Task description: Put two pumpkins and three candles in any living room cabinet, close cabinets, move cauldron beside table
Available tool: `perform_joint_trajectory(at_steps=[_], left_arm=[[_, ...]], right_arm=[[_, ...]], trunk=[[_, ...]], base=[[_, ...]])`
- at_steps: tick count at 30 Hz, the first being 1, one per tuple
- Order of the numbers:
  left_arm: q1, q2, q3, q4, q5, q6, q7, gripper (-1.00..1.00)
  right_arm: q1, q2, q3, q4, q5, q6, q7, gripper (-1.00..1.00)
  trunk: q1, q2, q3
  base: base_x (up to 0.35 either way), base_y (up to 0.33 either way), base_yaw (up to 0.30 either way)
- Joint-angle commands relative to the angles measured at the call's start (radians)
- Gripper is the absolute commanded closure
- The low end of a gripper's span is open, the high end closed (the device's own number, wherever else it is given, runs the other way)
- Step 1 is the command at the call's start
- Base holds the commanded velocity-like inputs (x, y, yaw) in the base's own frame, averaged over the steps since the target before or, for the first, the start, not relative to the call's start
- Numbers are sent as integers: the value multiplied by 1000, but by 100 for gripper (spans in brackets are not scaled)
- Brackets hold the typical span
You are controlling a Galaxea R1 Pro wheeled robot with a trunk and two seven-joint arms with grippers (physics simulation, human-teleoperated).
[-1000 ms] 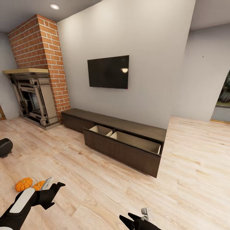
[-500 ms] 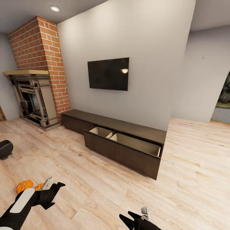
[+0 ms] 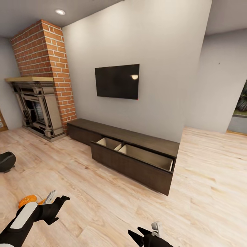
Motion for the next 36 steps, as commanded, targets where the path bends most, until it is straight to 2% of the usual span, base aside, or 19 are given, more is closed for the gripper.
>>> perform_joint_trajectory(at_steps=[1, 15, 36], left_arm=[[-1, 0, 2, -1, 10, 2, 10, -100], [-1, -1, 2, -1, 10, 2, 11, -100], [-1, 0, 2, 1, 7, 1, 15, -100]], right_arm=[[0, 0, 1, 0, -9, 10, -1, -100], [0, 0, 1, 0, -8, 11, -7, -100], [0, 1, 1, 0, 5, 10, -7, -100]], trunk=[[-4, 7, 2], [-58, 105, 46], [-138, 252, 112]], base=[[0, 0, 190], [0, 0, 249], [0, 0, 24]])
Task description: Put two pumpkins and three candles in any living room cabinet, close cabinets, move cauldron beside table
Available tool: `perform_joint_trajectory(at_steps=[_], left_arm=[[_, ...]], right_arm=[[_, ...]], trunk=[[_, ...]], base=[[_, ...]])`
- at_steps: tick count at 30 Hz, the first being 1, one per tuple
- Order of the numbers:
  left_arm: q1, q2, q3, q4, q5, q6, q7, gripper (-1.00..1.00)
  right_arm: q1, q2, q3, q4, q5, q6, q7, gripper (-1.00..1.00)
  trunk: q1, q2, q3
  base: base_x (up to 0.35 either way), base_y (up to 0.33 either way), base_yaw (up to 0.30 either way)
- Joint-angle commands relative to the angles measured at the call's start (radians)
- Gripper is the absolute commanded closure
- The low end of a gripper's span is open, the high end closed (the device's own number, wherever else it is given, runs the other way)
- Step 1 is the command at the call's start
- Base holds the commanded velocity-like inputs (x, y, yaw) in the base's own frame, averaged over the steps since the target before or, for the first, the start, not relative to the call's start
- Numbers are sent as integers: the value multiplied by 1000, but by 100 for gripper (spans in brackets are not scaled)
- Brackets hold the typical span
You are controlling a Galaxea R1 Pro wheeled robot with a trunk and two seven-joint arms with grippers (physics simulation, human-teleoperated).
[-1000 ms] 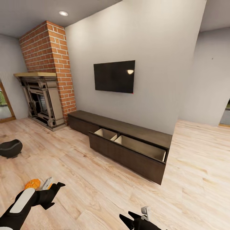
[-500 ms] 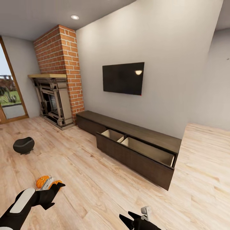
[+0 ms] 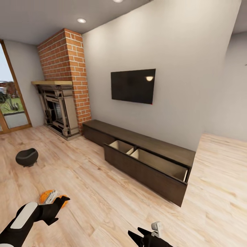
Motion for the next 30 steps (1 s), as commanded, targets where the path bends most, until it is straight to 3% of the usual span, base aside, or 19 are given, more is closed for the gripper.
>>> perform_joint_trajectory(at_steps=[1, 8, 21, 24, 26, 28, 30], left_arm=[[-1, 0, 2, -1, 10, 2, 10, -100], [-1, 0, 0, 1, 9, 2, 24, -100], [-2, 2, -4, -1, 7, -7, 156, -100], [-3, 2, -15, -2, 3, -10, 181, -100], [-4, 1, -20, -3, -29, -11, 192, -100], [-5, -1, -21, -3, -92, -13, 198, -100], [-6, -3, -21, -3, -133, -13, 200, -100]], right_arm=[[0, 0, 0, 0, -9, 10, 0, -100], [0, 1, 1, 0, -8, 10, -1, -100], [0, 1, 2, 1, -6, 10, -4, -100], [0, 1, 2, 3, 22, 10, -13, -100], [0, 1, 2, 9, 54, 10, -27, -100], [0, 1, 2, 13, 85, 10, -46, -100], [0, 1, 2, 14, 97, 9, -55, -100]], trunk=[[-4, 7, 2], [-31, 56, 24], [-81, 147, 65], [-92, 168, 74], [-100, 182, 80], [-108, 196, 87], [-115, 210, 93]], base=[[0, 0, 177], [0, 0, 249], [0, 0, 275], [0, 0, 275], [0, 0, 275], [0, 0, 275], [0, 0, 275]])
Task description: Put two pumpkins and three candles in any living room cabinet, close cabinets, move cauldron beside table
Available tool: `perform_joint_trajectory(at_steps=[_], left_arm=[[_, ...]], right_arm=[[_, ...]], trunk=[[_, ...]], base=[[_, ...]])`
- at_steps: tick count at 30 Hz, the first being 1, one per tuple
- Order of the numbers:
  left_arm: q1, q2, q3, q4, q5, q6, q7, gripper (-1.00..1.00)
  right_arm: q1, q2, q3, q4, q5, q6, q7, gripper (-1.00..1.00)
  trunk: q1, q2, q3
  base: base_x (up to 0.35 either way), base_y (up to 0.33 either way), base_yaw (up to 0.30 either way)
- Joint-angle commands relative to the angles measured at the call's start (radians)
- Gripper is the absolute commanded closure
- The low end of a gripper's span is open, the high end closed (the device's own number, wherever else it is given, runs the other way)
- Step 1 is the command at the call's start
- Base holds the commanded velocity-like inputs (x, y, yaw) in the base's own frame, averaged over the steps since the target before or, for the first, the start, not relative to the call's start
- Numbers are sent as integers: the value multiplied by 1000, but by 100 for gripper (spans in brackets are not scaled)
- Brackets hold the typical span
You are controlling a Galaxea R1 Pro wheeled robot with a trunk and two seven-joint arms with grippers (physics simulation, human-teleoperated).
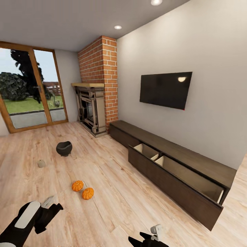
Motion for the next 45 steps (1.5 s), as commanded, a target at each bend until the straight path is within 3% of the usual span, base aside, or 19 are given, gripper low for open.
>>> perform_joint_trajectory(at_steps=[1, 6, 11, 15, 19, 27, 29, 35, 41, 45], left_arm=[[-1, -1, 1, -1, -2, 1, 10, -100], [-2, 1, 0, -1, -39, 0, 12, -100], [-5, -25, 1, -1, -167, 1, 28, -100], [-7, -56, 0, -3, -213, 1, 92, -100], [-9, -65, 0, -4, -220, 2, 110, -100], [-9, -68, 0, -28, -220, 5, 102, -100], [-9, -69, -2, -32, -220, 5, 101, -100], [-9, -85, -33, -36, -221, 6, 102, -100], [-9, -89, -65, -36, -221, 7, 102, -100], [-9, -90, -68, -36, -221, 7, 102, -100]], right_arm=[[0, 0, 0, 0, -6, 10, -2, -100], [0, 1, -1, 1, 0, 9, -14, -100], [0, 2, 1, 4, 4, 8, -101, -100], [0, 2, 1, 27, 5, 4, -127, -100], [0, 2, 1, 40, 6, -12, -133, -100], [0, 2, 1, 45, 6, -16, -164, -100], [0, 2, 5, 44, 6, -16, -203, -100], [0, 2, 98, 45, 4, -19, -399, -100], [0, 2, 129, 45, 3, -59, -547, -100], [0, 2, 131, 45, 4, -65, -572, -100]], trunk=[[-4, 7, 2], [-23, 42, 18], [-42, 77, 33], [-58, 105, 46], [-73, 133, 58], [-73, 133, 58], [-73, 133, 58], [-73, 133, 58], [-73, 133, 58], [-73, 133, 58]], base=[[0, 0, 275], [0, 0, 275], [0, 0, 275], [0, 0, 275], [0, 0, 275], [0, 0, 275], [0, 0, 275], [0, -15, 275], [0, -183, 275], [0, -69, 275]])
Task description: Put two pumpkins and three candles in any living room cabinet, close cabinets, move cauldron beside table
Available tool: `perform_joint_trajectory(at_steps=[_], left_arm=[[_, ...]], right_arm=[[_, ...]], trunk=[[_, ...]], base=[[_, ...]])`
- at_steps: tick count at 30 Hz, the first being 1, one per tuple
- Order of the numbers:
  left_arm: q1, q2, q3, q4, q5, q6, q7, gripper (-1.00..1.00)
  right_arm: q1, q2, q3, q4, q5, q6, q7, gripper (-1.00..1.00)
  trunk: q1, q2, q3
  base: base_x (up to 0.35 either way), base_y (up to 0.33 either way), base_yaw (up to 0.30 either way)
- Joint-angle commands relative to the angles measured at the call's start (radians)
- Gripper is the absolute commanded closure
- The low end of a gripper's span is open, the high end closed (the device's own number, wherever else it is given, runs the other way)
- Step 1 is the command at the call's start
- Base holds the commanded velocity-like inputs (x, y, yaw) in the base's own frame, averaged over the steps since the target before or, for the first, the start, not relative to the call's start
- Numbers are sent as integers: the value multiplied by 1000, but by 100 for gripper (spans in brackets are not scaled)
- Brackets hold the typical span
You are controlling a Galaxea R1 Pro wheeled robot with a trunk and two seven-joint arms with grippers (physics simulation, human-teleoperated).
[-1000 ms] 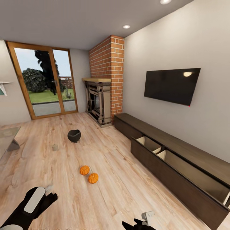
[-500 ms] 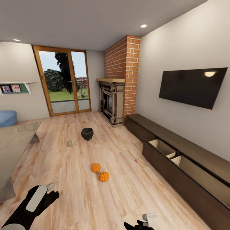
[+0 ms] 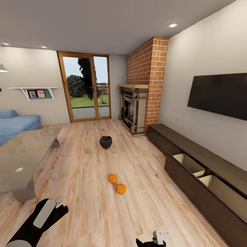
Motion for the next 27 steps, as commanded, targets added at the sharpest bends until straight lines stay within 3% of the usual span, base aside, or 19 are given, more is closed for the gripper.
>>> perform_joint_trajectory(at_steps=[1, 10, 15, 20, 27], left_arm=[[-1, 0, 0, -2, 10, 1, 9, -100], [-1, -1, -11, -2, 10, 1, 9, -100], [-1, -1, -12, -2, 10, 1, 9, -100], [-1, -2, -12, -2, 10, 1, 9, -100], [-1, -7, -15, -2, 10, 1, 9, -100]], right_arm=[[0, 0, 0, -1, -7, 5, -1, -100], [0, 0, 5, -3, -7, 4, -6, -100], [0, 0, 46, -3, -7, 4, -11, -100], [0, 1, 55, -3, -7, 4, -13, -100], [0, 1, 58, -3, -8, 6, -68, -100]], trunk=[[0, -1, -1], [0, -1, -1], [0, -1, -1], [0, -1, -1], [0, -1, -1]], base=[[0, -24, 275], [0, -129, 275], [0, -231, 275], [0, -50, 275], [0, -4, 275]])
